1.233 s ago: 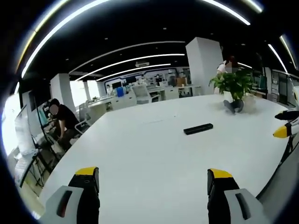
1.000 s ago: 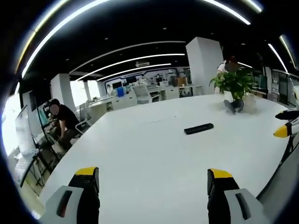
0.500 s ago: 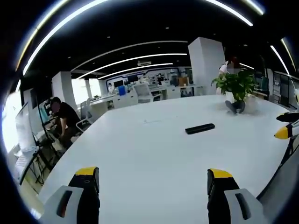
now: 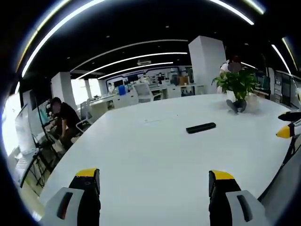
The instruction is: Press the specified remote control buttons in sequence, fully releasing each button before pressing the next.
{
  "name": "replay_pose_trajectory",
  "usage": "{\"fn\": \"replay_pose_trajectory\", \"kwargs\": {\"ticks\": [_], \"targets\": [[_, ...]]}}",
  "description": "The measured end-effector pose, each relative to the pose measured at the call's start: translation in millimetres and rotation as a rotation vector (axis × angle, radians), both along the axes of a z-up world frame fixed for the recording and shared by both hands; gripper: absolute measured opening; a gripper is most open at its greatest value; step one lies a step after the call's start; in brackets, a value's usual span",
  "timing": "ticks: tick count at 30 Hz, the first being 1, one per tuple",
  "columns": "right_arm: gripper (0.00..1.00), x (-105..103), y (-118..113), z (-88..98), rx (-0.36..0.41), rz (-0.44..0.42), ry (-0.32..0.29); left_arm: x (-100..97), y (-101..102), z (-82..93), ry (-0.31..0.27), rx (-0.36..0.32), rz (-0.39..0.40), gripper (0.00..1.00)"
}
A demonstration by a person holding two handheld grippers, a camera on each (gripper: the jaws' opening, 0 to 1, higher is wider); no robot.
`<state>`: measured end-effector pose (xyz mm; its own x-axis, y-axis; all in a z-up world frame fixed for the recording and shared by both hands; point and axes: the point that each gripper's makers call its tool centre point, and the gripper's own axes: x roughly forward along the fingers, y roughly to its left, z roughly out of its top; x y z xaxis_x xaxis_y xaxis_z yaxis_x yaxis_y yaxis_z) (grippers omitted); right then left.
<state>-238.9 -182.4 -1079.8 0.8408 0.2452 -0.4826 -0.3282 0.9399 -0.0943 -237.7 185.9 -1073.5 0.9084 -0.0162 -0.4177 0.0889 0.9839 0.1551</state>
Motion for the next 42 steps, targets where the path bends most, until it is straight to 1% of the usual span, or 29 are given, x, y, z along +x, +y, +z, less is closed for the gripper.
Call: {"fn": "replay_pose_trajectory", "kwargs": {"ticks": [2,8,12,14,20,24,26,29,31,34,38,42], "targets": [[0.86,0.2,-0.1,0.1,0.002,0.000,0.000,-0.1,0.3,0.0,0.000,0.006,0.001,1.00],[0.86,0.1,2.1,0.3,0.011,0.008,0.000,0.6,-0.4,-1.5,0.008,-0.006,-0.007,1.00],[0.86,0.0,3.4,0.5,0.012,0.014,-0.001,1.2,-1.4,-3.7,0.020,0.012,-0.011,1.00],[0.86,0.3,3.6,0.6,0.013,0.015,-0.003,1.5,-2.1,-2.7,0.016,0.027,-0.014,1.00],[0.86,-0.6,4.1,0.0,0.014,0.022,0.001,1.3,-2.1,-2.7,0.019,0.031,-0.015,1.00],[0.85,-0.9,4.8,-0.2,0.013,0.027,0.004,1.7,0.6,0.8,0.009,0.018,-0.001,1.00],[0.85,-0.7,4.7,1.2,0.014,0.026,-0.004,2.3,1.2,2.8,0.003,0.014,0.001,1.00],[0.85,-1.0,4.4,0.6,0.016,0.024,0.000,3.4,-1.9,9.4,-0.026,-0.003,-0.013,0.97],[0.85,-0.8,4.5,1.4,0.019,0.023,-0.003,4.6,-5.2,12.6,-0.036,-0.007,-0.025,0.98],[0.85,-0.5,3.3,1.1,0.019,0.018,-0.002,10.1,-7.5,14.8,-0.033,0.004,-0.034,0.98],[0.85,-0.5,2.9,0.9,0.022,0.015,0.000,23.5,-14.5,23.3,-0.047,0.011,-0.056,0.98],[0.85,-0.5,2.6,0.1,0.022,0.015,0.004,38.7,-21.8,26.1,-0.045,0.025,-0.089,1.00]]}}
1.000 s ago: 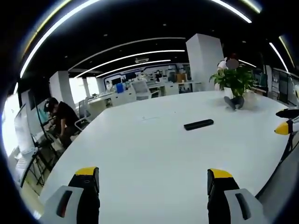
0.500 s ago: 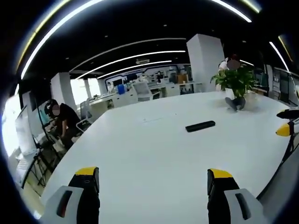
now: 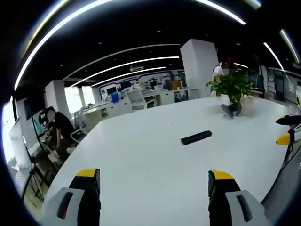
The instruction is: Press the specified remote control buttons in sequence, fully releasing each button before pressing the next.
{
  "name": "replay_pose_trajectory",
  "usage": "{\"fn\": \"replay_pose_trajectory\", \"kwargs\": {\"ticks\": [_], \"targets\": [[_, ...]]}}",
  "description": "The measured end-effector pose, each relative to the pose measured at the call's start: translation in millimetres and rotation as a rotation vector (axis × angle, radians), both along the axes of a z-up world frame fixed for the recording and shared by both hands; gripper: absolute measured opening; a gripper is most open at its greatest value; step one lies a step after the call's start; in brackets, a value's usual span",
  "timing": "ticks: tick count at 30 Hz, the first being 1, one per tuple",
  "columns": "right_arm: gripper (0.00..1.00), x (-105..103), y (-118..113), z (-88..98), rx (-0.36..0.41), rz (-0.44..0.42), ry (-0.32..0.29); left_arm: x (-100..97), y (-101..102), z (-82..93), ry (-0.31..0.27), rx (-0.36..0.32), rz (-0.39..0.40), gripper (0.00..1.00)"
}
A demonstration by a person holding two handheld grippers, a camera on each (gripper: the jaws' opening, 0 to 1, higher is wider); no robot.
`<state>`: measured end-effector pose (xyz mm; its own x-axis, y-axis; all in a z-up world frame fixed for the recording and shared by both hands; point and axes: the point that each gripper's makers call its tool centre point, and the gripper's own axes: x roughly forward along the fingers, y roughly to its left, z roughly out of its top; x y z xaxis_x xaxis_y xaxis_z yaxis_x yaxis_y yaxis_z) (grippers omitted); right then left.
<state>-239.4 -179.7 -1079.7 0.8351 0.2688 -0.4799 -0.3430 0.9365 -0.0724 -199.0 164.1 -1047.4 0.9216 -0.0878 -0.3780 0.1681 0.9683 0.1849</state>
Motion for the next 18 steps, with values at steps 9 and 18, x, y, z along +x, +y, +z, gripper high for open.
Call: {"fn": "replay_pose_trajectory", "kwargs": {"ticks": [9,18], "targets": [[0.85,-0.8,0.4,-3.2,-0.002,0.005,0.015,38.1,-23.2,-7.5,0.052,0.036,-0.097,0.99],[0.84,-1.3,1.2,-6.8,-0.009,0.010,0.032,83.4,-49.3,-14.1,0.075,0.067,-0.203,0.98]]}}
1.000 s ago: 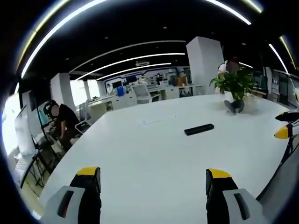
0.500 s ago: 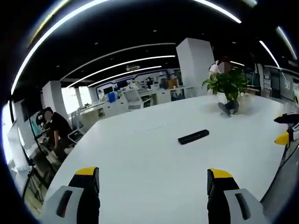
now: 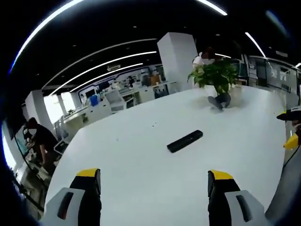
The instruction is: Press the specified remote control buttons in sequence, fully releasing each button before pressing the next.
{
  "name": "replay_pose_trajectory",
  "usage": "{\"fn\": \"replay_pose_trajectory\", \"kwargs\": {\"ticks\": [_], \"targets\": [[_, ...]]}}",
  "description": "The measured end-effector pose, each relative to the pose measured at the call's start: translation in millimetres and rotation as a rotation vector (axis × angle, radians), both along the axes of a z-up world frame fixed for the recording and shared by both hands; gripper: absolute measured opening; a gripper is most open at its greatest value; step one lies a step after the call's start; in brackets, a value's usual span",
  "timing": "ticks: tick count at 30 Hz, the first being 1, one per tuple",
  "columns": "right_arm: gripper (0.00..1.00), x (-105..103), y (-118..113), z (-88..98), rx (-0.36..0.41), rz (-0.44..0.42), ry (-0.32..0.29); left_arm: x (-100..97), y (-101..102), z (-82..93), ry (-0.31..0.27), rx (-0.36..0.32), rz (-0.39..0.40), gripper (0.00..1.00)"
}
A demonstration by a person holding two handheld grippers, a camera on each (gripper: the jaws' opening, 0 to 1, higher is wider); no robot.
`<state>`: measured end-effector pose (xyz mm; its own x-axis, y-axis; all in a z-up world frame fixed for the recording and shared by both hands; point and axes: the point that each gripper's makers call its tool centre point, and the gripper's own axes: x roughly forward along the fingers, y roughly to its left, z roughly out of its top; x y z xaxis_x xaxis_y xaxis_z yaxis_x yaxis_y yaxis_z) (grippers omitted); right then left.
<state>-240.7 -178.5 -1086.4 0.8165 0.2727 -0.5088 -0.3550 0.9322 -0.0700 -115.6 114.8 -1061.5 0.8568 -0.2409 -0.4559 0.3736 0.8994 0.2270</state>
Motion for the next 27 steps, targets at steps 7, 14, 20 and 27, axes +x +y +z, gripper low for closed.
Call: {"fn": "replay_pose_trajectory", "kwargs": {"ticks": [7,14,20,27], "targets": [[0.83,-1.4,0.0,-5.0,-0.010,0.001,0.029,34.7,-22.6,-5.9,0.028,0.031,-0.088,0.95],[0.83,-1.6,-0.7,-7.9,-0.020,0.000,0.047,66.8,-43.6,-18.1,0.080,0.066,-0.168,0.92],[0.82,-2.2,-3.0,-10.4,-0.025,-0.011,0.061,88.9,-60.3,-28.7,0.120,0.089,-0.242,0.89],[0.82,-2.6,-5.4,-13.8,-0.036,-0.022,0.077,109.8,-76.7,-45.7,0.176,0.131,-0.326,0.82]]}}
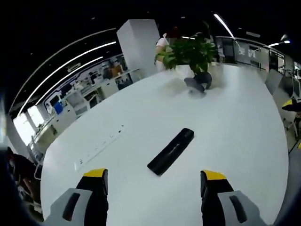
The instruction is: Press the specified remote control buttons in sequence, fully releasing each button before pressing the next.
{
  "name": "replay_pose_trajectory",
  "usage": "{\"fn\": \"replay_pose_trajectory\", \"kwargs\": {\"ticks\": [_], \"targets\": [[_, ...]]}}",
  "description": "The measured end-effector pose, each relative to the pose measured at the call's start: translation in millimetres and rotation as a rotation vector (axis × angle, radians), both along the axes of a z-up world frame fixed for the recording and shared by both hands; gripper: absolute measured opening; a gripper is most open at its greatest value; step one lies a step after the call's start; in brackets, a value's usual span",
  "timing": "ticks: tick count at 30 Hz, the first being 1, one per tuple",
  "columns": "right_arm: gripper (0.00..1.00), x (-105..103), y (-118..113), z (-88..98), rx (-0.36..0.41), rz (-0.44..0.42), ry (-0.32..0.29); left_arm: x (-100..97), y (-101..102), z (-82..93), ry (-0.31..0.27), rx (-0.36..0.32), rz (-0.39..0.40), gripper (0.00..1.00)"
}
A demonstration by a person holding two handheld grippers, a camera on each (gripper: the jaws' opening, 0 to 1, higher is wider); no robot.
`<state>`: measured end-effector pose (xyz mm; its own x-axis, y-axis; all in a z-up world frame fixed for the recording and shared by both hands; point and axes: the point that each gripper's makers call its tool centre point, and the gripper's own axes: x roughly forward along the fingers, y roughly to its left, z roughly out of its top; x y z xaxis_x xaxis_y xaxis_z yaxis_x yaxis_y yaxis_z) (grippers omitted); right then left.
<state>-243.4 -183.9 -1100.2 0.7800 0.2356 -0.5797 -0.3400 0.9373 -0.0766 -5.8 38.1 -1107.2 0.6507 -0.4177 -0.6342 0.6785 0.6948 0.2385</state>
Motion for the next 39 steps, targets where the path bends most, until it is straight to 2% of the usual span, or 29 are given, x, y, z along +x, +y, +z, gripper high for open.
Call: {"fn": "replay_pose_trajectory", "kwargs": {"ticks": [4,10,18,21,23,27,34,35,36,39], "targets": [[0.82,-0.4,-0.8,-3.2,-0.013,-0.001,0.017,10.0,-10.1,-11.4,0.054,0.012,-0.057,0.74],[0.82,-0.3,-1.7,-7.0,-0.021,-0.003,0.036,14.9,-22.8,-26.8,0.142,0.078,-0.189,0.61],[0.81,-1.9,-2.5,-10.4,-0.030,-0.006,0.055,23.9,-36.4,-44.2,0.251,0.143,-0.328,0.60],[0.81,-1.6,-3.5,-11.3,-0.031,-0.010,0.059,26.9,-36.5,-51.4,0.279,0.193,-0.393,0.55],[0.81,-1.5,-4.1,-12.1,-0.033,-0.012,0.064,29.4,-36.3,-55.8,0.297,0.205,-0.404,0.55],[0.81,-1.9,-4.4,-13.9,-0.037,-0.013,0.073,27.7,-33.5,-68.8,0.385,0.242,-0.449,0.51],[0.80,-2.6,-3.7,-15.4,-0.038,-0.010,0.082,31.2,-34.5,-84.3,0.414,0.312,-0.496,0.49],[0.80,-2.6,-3.6,-15.5,-0.038,-0.009,0.082,27.3,-36.3,-83.4,0.445,0.298,-0.512,0.46],[0.80,-2.6,-3.3,-15.5,-0.037,-0.009,0.082,32.1,-37.9,-83.6,0.442,0.297,-0.499,0.46],[0.80,-2.3,-3.0,-15.3,-0.039,-0.009,0.080,32.9,-37.6,-84.9,0.456,0.316,-0.531,0.45]]}}
